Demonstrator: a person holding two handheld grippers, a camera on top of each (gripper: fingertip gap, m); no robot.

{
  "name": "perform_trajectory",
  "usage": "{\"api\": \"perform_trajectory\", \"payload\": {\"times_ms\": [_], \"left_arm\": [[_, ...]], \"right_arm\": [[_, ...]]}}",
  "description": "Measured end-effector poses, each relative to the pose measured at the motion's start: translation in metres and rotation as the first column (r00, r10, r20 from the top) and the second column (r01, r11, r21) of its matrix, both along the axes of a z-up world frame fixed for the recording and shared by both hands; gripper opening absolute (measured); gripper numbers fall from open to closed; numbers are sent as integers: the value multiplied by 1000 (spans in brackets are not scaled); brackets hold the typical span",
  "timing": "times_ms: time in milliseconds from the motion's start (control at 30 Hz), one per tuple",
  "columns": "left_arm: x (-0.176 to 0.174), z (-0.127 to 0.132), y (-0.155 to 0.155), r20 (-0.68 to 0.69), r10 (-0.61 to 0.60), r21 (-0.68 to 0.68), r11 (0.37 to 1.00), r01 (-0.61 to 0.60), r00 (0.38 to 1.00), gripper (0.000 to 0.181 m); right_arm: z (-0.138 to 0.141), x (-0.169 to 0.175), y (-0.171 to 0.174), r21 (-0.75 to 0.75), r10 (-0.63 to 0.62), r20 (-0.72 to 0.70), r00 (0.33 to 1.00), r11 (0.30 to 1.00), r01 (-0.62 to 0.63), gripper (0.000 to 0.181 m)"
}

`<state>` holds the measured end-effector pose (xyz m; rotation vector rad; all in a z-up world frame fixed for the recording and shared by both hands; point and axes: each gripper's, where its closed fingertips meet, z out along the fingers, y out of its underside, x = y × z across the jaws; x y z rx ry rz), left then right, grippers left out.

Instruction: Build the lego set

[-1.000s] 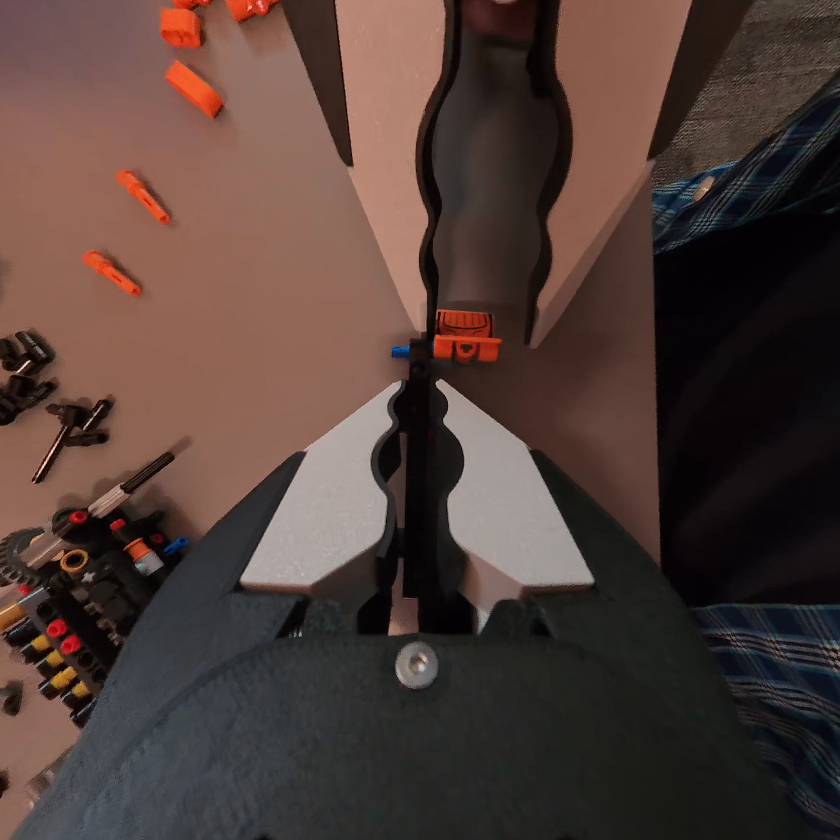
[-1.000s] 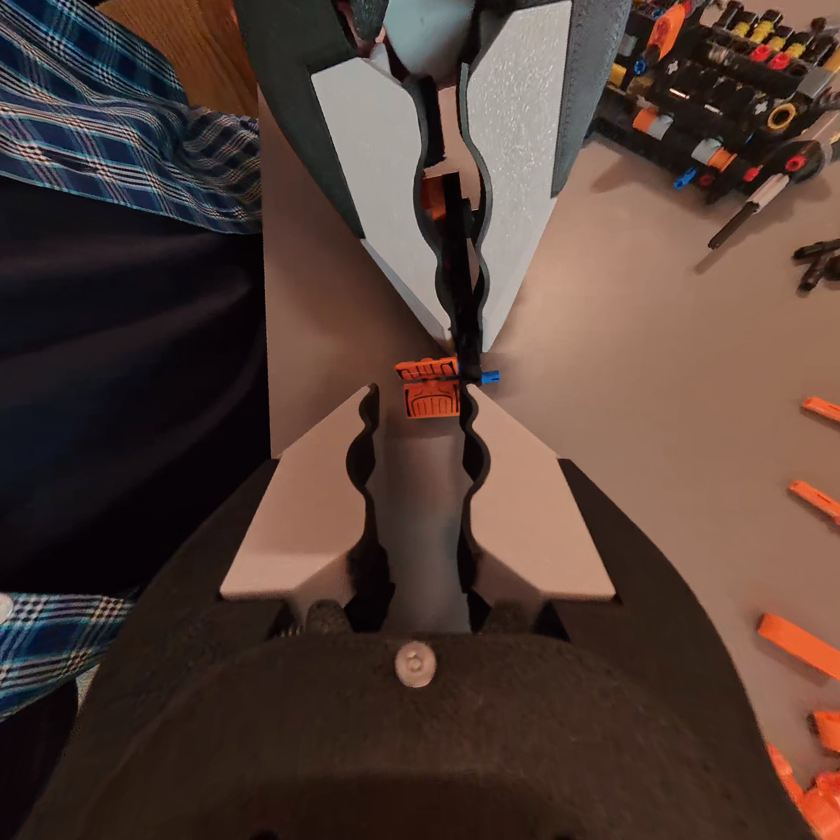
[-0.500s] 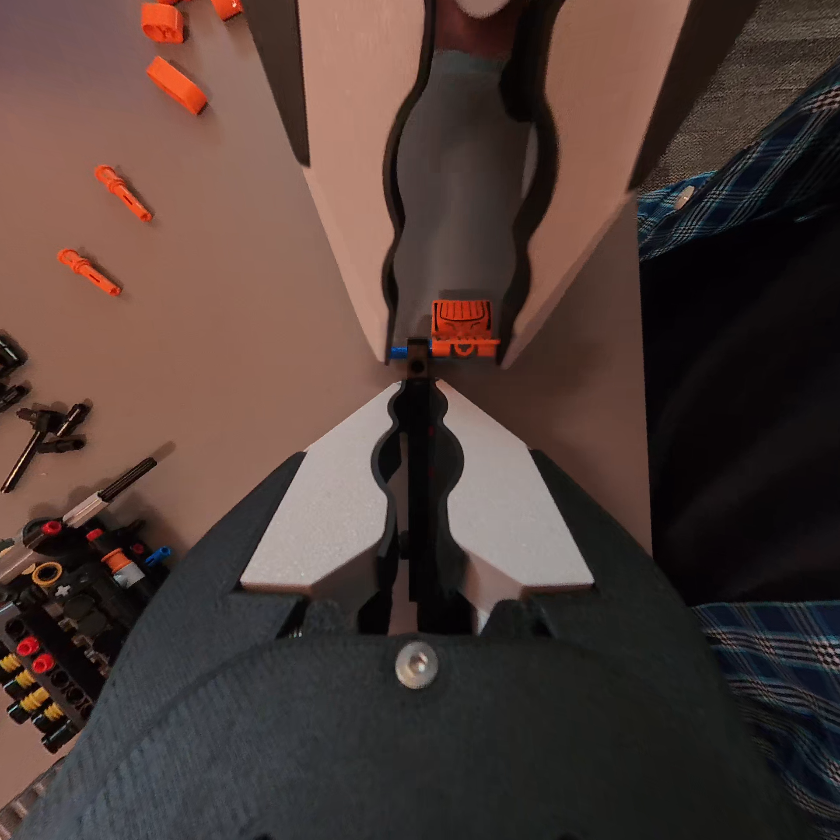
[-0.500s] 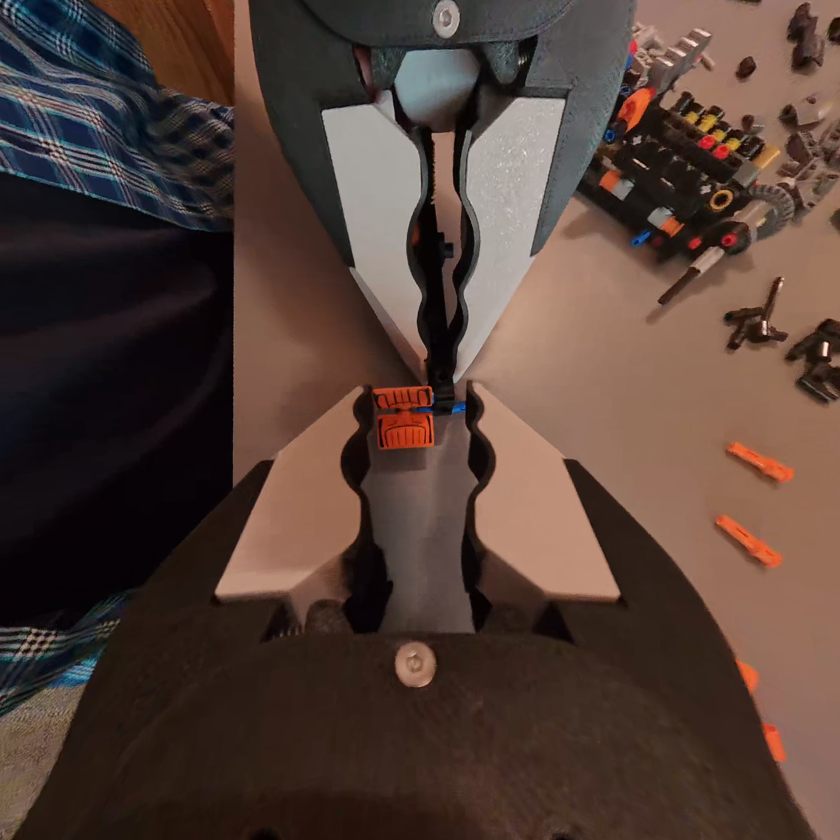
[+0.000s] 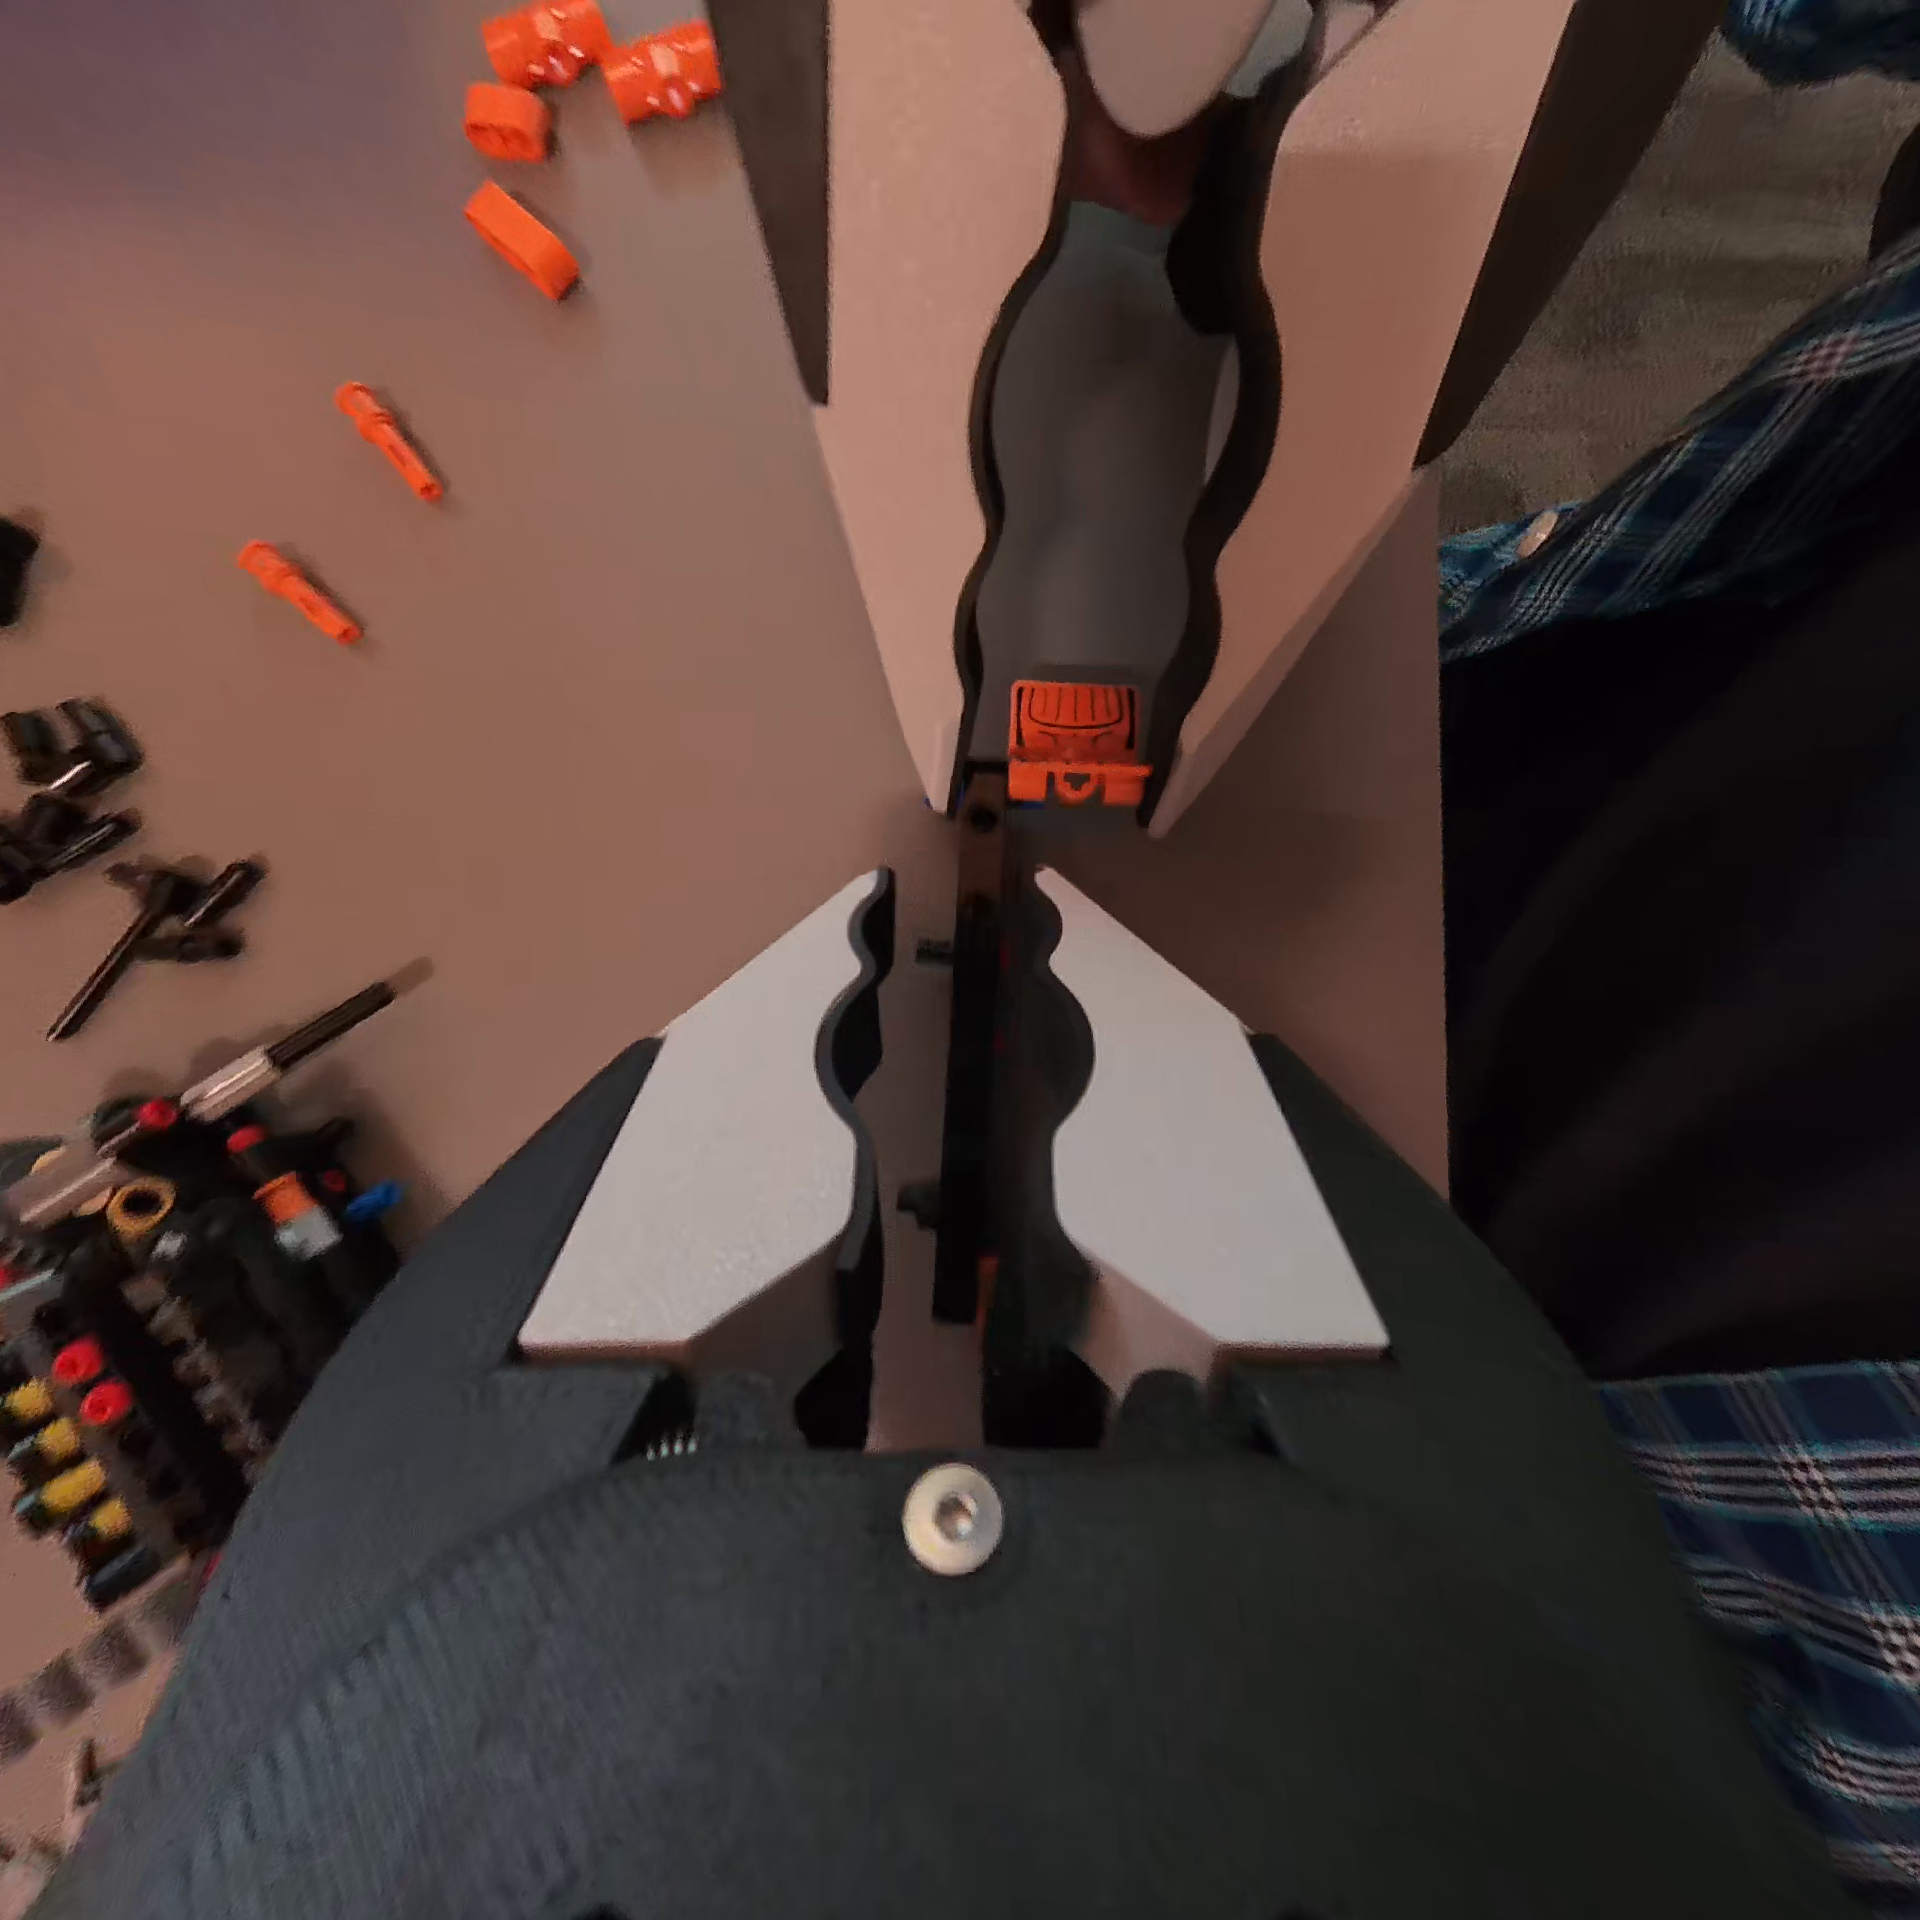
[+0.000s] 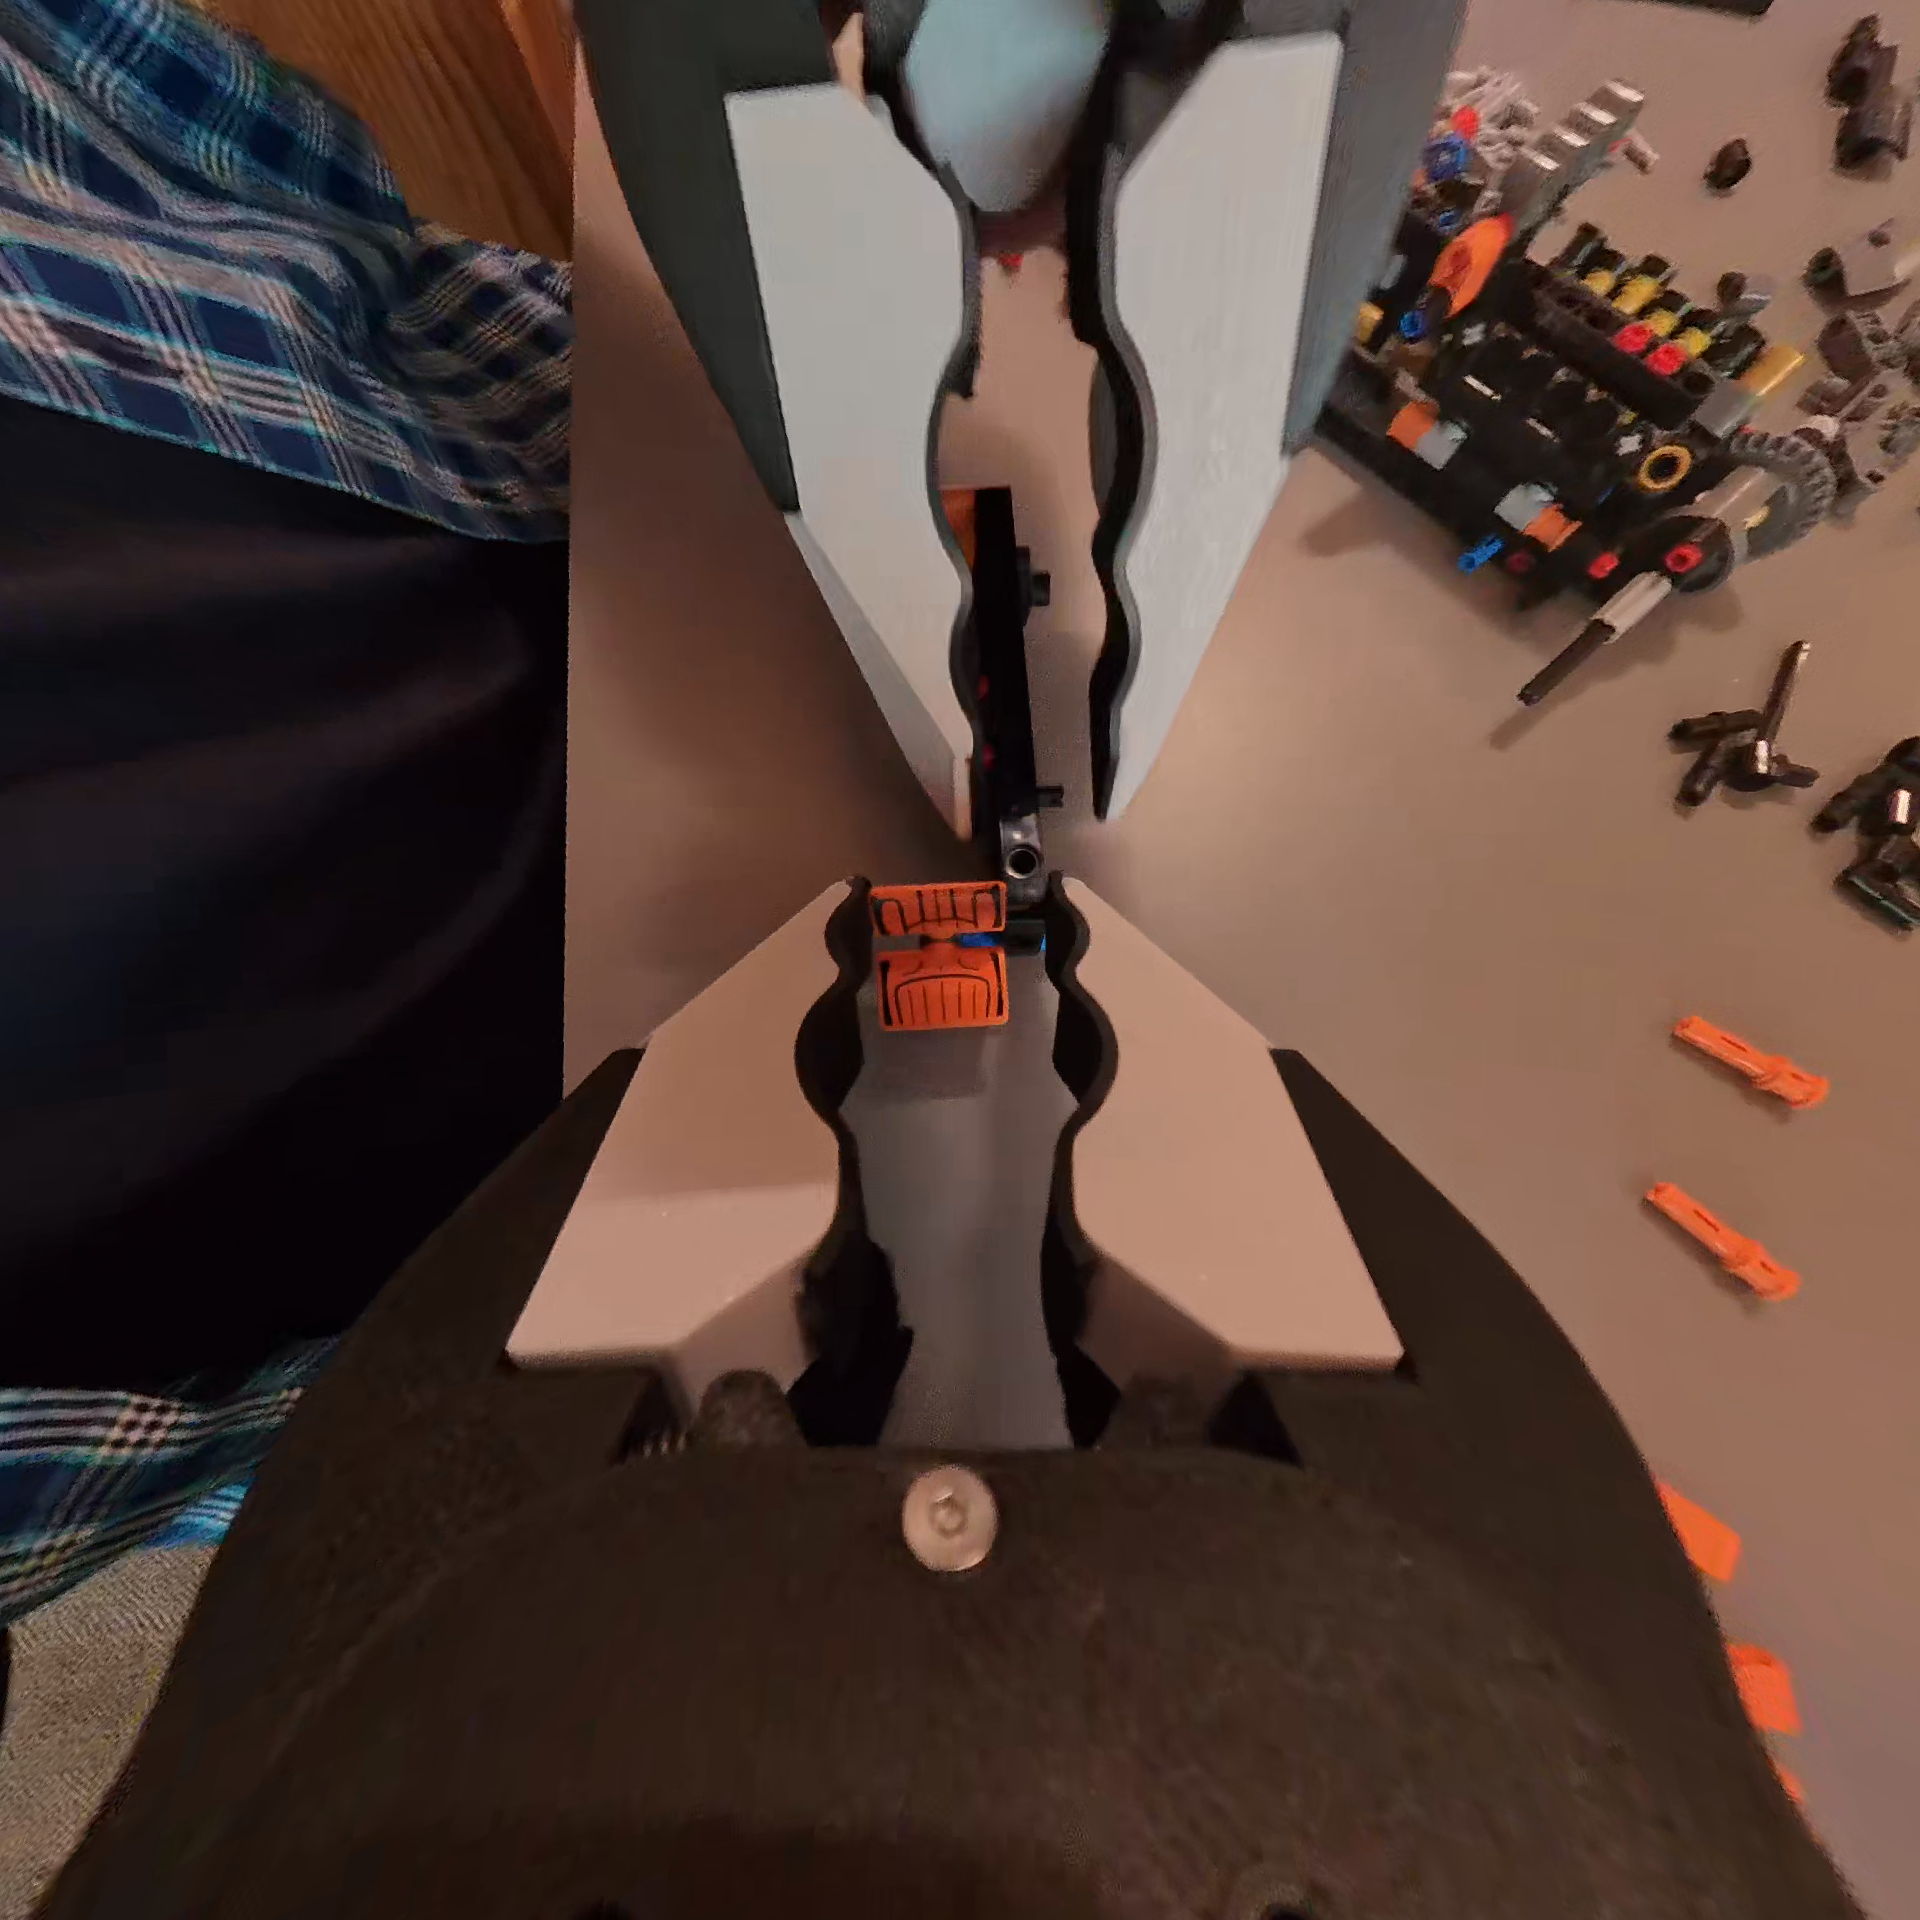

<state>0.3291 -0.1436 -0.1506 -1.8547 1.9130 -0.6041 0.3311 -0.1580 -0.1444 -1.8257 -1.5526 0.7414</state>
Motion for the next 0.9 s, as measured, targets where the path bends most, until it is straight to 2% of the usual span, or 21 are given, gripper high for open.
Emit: {"api": "perform_trajectory", "payload": {"times_ms": [267,367,433,467,567,733,900], "left_arm": [[-28,41,7,161,122,52,990,-132,979,36],[-37,56,5,244,149,-12,989,-151,958,35],[-43,58,7,258,172,-16,985,-174,951,34],[-45,56,7,253,180,-20,983,-181,950,34],[-46,44,3,237,205,-51,979,-198,950,36],[-36,30,-2,237,270,-127,961,-245,933,49],[-22,23,-9,255,318,-251,934,-255,913,64]], "right_arm": [[14,29,18,-18,-217,9,976,976,217,30],[13,46,27,-32,-369,26,929,929,370,30],[7,57,35,-20,-490,60,870,870,492,31],[4,56,33,-27,-510,66,858,858,512,31],[-5,43,26,-69,-542,87,836,834,548,49],[-4,32,16,-156,-558,71,827,813,561,56],[1,19,-1,-327,-558,40,829,776,539,66]]}}
